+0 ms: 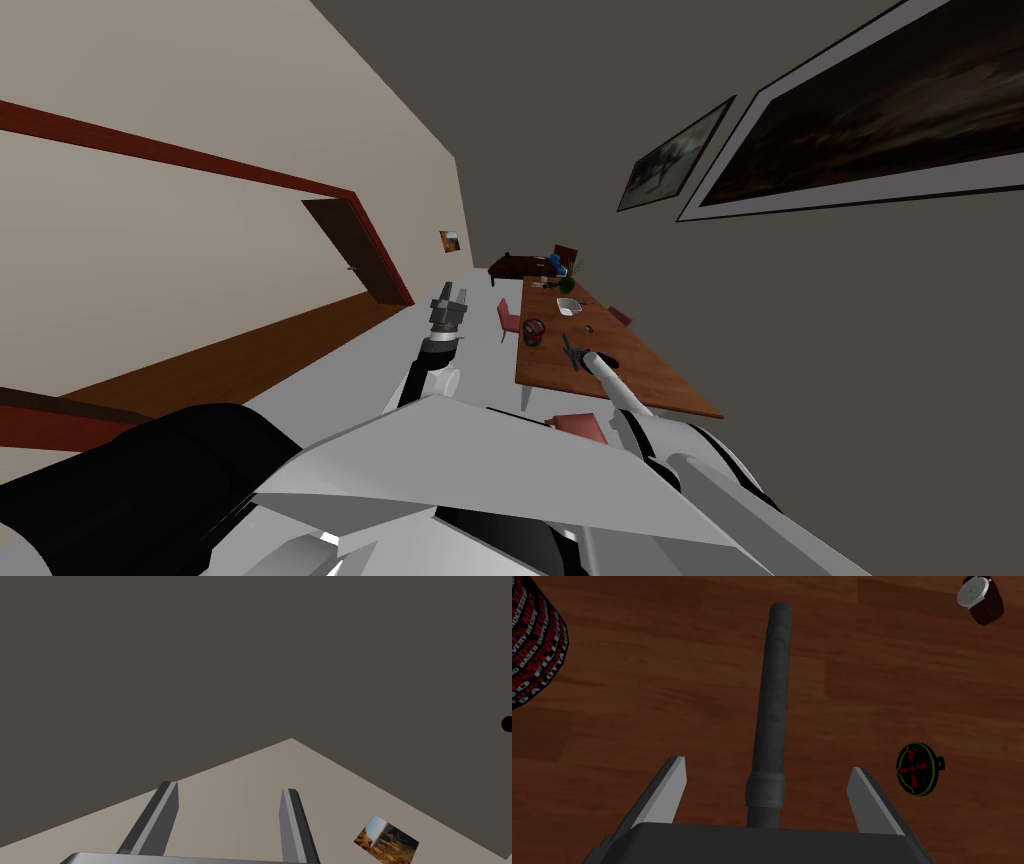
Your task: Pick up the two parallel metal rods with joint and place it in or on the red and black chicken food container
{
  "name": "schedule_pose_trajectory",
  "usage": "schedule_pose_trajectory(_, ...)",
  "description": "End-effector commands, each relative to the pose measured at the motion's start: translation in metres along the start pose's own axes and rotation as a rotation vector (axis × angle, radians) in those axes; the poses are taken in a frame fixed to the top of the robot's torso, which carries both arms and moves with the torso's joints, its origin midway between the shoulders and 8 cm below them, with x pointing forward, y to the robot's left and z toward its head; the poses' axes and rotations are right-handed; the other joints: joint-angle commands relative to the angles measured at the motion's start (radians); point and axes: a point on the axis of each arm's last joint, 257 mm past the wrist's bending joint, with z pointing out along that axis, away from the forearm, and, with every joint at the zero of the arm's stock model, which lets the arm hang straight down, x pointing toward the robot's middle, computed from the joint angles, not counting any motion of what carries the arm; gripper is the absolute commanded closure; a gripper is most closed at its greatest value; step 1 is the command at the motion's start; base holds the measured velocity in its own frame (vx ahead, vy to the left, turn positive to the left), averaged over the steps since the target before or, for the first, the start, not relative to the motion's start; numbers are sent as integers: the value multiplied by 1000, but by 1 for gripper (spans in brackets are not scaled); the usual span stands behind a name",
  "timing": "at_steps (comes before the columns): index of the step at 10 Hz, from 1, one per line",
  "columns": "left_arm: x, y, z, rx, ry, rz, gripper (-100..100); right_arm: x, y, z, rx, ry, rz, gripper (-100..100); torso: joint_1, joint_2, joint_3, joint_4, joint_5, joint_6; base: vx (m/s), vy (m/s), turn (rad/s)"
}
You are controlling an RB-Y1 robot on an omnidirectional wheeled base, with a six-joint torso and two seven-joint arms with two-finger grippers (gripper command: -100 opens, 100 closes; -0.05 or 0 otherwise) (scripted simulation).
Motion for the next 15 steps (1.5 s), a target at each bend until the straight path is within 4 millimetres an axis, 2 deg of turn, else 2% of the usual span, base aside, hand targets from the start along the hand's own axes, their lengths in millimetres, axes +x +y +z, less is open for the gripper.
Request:
schedule_pose_trajectory(1, 0, 0, 0, 0, 0, 0, 0, -6, -1, 1, 9, -23, 28, -100, 0, 0, 0, 0, 0, 0, 0, 0, 0)
schedule_pose_trajectory(6, 0, 0, 0, 0, 0, 0, 0, -16, -2, 1, 27, -64, 89, -100, 0, 0, 0, 0, 0, 0, -2, -2, 6)
schedule_pose_trajectory(7, 0, 0, 0, 0, 0, 0, 0, -16, -3, 1, 28, -65, 92, 0, 0, 0, 0, 0, 0, 0, 0, 0, 0)
schedule_pose_trajectory(8, 0, 0, 0, 0, 0, 0, 0, -20, -6, 1, 33, -64, 95, -100, 0, 0, 0, 0, 0, 0, -5, -6, 17)
schedule_pose_trajectory(13, 0, 0, 0, 0, 0, 0, 0, -41, -10, -8, 24, -61, 119, -100, -1, 1, 1, 0, 0, 0, -12, -15, 43)
schedule_pose_trajectory(15, 0, 0, 0, 0, 0, 0, 0, -41, -10, -8, 24, -61, 119, -100, 0, 1, 0, 0, 0, 0, -4, -6, 16)
